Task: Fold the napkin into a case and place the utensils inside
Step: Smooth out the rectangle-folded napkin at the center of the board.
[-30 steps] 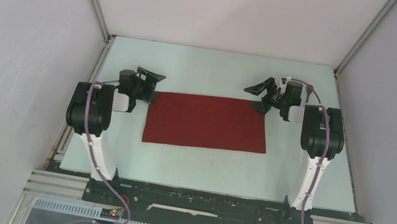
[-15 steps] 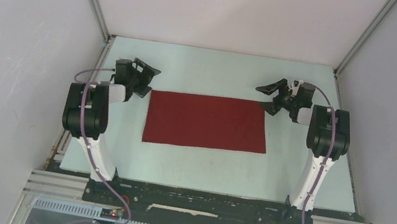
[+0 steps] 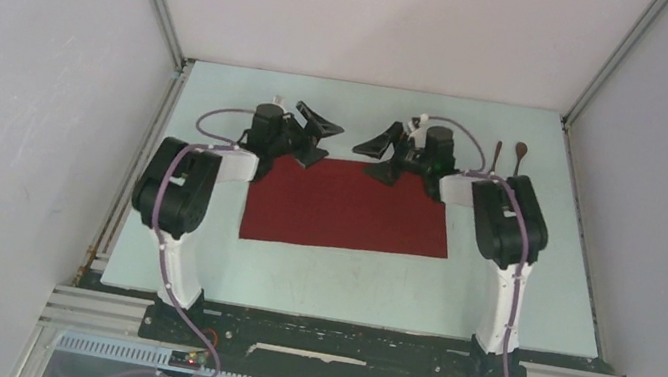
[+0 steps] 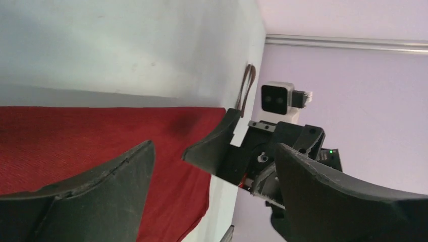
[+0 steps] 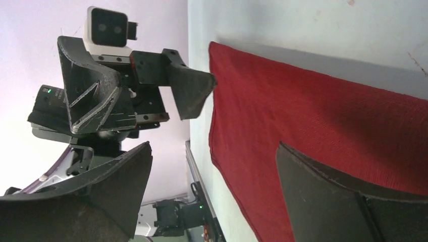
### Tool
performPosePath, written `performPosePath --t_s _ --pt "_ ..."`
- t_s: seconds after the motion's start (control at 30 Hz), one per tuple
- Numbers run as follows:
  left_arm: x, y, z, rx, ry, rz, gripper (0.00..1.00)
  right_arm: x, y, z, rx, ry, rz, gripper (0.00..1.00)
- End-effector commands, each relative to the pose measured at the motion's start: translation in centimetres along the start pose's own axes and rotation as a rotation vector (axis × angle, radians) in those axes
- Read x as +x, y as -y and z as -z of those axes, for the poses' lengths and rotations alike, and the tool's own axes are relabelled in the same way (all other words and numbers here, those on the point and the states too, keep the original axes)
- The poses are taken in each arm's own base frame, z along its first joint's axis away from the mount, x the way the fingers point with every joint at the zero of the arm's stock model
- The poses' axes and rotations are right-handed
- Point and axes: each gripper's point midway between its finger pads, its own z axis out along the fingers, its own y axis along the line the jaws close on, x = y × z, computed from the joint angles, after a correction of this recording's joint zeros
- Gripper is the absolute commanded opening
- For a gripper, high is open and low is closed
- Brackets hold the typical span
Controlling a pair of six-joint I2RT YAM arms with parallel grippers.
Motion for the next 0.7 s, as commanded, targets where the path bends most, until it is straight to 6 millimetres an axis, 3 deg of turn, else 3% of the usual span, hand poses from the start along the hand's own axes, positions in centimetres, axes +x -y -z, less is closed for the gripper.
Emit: performPosePath --t_s 0.0,0.2,0.37,0.5,0.57,0.63,0.67 --pt "-0.8 -2.3 -2.2 0.045 0.019 0.104 0.95 -1.4 1.1 -2.0 -0.085 0.047 -0.108 1.00" --pt "-3.5 -8.5 -2.4 -0.047 0.086 0.184 0.95 -2.6 5.3 -1.5 -0.011 0.086 -0.146 1.00" --pt "-6.6 -11.3 -0.7 -0.055 0.152 0.237 0.95 -4.6 8.3 1.5 0.053 0.127 -0.174 1.00" --pt "-7.4 -10.8 0.6 -0.056 0.165 0.203 0.96 -6.8 8.8 4.7 0.067 0.148 -0.176 1.00" --pt "-7.2 -9.8 1.3 -0.076 0.152 0.165 0.96 -7.3 7.7 6.8 0.066 0.129 -0.161 1.00" --pt "-7.0 -7.6 2.5 -0.083 0.136 0.111 0.97 -7.0 6.4 9.1 0.137 0.099 -0.093 1.00" --pt "-6.7 -6.0 3.4 -0.083 0.124 0.057 0.97 -6.4 6.7 10.4 0.263 0.080 -0.075 1.00"
